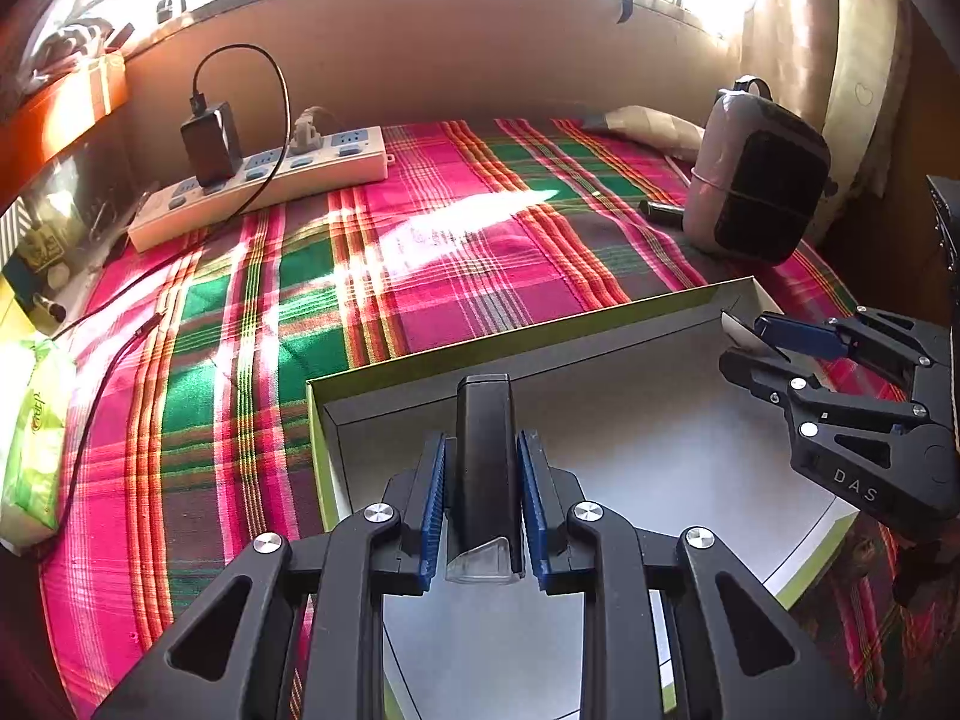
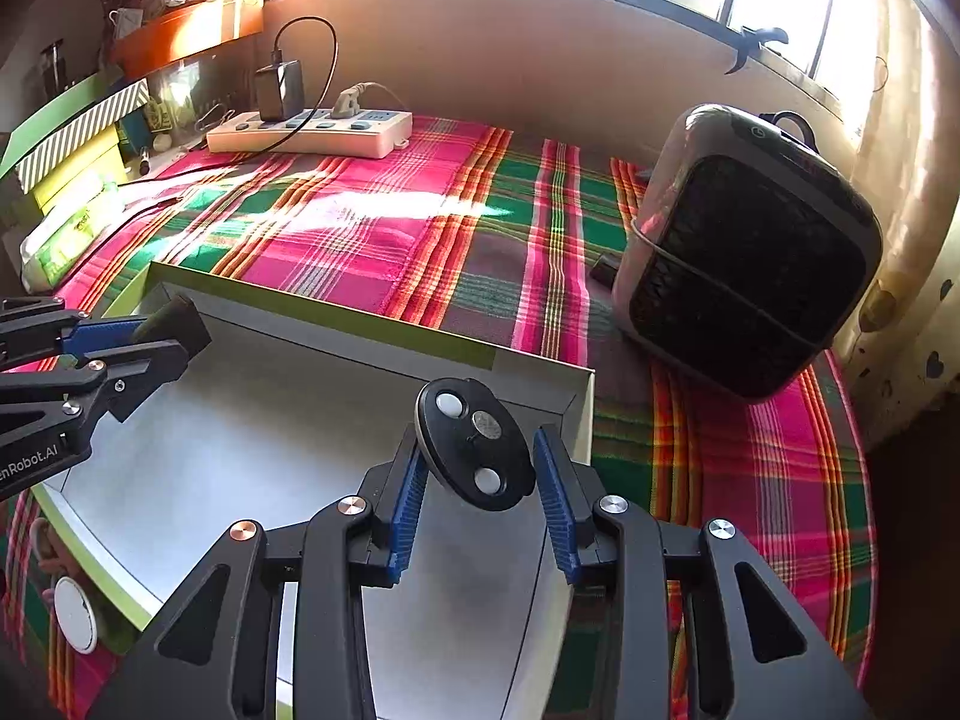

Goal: Organize objects
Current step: 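Carry flashlight in left tool into white box while right tool carries puck there, then open left tool to release flashlight in box while right tool releases puck, then withdraw left tool toward white egg-shaped ball while right tool moves toward walnut, then close left tool on white egg-shaped ball while right tool grasps walnut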

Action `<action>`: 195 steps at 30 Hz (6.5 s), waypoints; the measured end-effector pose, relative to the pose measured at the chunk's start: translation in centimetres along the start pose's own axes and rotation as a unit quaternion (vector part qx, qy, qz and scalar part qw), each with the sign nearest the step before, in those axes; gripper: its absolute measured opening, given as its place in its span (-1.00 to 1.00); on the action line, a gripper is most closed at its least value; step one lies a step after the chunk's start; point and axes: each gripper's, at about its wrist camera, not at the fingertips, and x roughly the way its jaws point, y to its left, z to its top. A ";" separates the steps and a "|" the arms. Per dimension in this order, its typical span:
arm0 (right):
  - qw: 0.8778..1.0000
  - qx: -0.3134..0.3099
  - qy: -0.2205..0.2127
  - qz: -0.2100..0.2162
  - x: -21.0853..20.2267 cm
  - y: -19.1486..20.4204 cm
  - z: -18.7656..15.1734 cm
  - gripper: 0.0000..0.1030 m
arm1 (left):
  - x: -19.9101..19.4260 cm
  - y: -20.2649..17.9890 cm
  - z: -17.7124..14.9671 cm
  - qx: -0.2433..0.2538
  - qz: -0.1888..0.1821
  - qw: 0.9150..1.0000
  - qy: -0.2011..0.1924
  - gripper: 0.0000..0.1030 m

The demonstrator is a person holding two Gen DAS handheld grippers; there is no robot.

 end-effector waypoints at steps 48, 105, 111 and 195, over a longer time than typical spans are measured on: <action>1.000 0.012 -0.018 -0.006 -1.3 1.1 -0.8 0.10 | -2.7 0.2 -1.4 -0.014 0.001 0.999 -0.029 -0.24; 0.996 0.085 -0.012 0.028 -7.8 0.3 -12.7 0.10 | -8.6 2.8 -14.0 -0.083 -0.075 0.993 -0.035 -0.20; 0.997 0.078 -0.003 0.026 -7.3 0.5 -12.3 0.10 | -8.2 2.4 -13.5 -0.076 -0.076 0.994 -0.033 -0.20; 0.998 0.058 -0.006 0.033 -8.3 0.8 -13.4 -0.35 | -7.0 2.9 -12.5 -0.096 -0.068 0.993 -0.026 -0.30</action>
